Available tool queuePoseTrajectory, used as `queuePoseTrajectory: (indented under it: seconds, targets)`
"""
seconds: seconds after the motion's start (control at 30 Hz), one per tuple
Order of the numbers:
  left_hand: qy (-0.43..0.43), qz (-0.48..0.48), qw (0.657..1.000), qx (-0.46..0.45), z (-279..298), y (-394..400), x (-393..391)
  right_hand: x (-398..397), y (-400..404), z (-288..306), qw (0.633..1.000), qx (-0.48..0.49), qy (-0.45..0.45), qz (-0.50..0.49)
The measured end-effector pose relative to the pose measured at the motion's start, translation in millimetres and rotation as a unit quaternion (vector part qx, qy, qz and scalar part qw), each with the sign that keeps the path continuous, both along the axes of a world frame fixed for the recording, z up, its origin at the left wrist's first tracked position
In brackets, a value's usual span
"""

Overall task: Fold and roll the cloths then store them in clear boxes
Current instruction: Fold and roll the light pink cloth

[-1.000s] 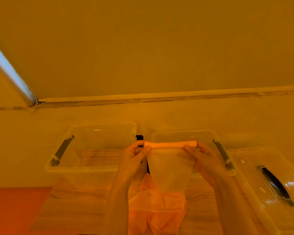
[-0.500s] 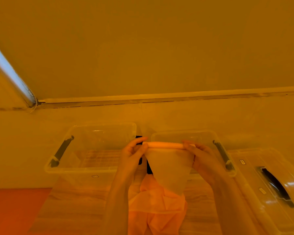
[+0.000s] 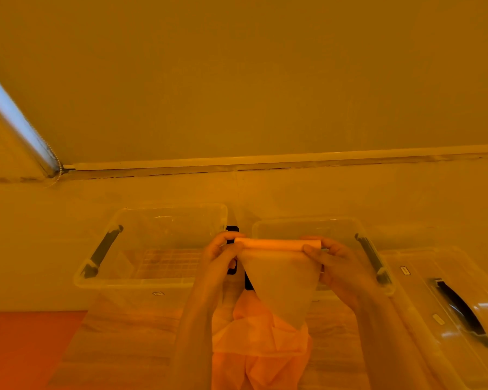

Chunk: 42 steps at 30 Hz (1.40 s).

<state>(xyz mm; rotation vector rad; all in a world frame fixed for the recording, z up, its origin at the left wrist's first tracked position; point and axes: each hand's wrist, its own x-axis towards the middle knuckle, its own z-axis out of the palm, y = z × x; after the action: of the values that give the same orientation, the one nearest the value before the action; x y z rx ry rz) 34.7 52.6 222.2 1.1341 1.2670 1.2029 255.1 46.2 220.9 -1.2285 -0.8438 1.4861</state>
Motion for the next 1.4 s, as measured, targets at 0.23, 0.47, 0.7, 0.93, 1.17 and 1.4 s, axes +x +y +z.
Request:
queuePoseTrajectory:
  seconds: [0.23, 0.47, 0.7, 0.93, 1.17, 1.4]
  targets:
    - [0.034, 0.001, 0.999, 0.011, 3.3, 1.4, 1.1, 1.2, 2.1, -0.8, 1.000, 0.016, -0.005, 0.009]
    - [0.016, -0.006, 1.000, 0.020, 3.3, 0.4, 1.8, -0.3, 2.4, -1.2, 1.000, 0.004, -0.003, -0.004]
    - [-0.019, 0.007, 1.000, 0.016, 5.0, -0.5, 1.8, -4.4, 2.0, 1.3, 0.998, 0.009, 0.059, -0.017]
    - [0.003, -0.003, 1.000, -0.001, 5.5, 1.5, 1.4, -4.3, 3.0, -1.3, 0.998, -0.008, 0.057, -0.018]
    - [0.022, -0.041, 0.999, 0.007, 3.1, 1.2, -2.4, 2.4, 1.2, -3.0, 1.000, -0.009, 0.000, 0.005]
    - [-0.007, -0.052, 0.999, -0.003, -1.2, 4.1, -3.2, -1.7, 1.5, 1.4, 1.000, -0.009, 0.024, -0.001]
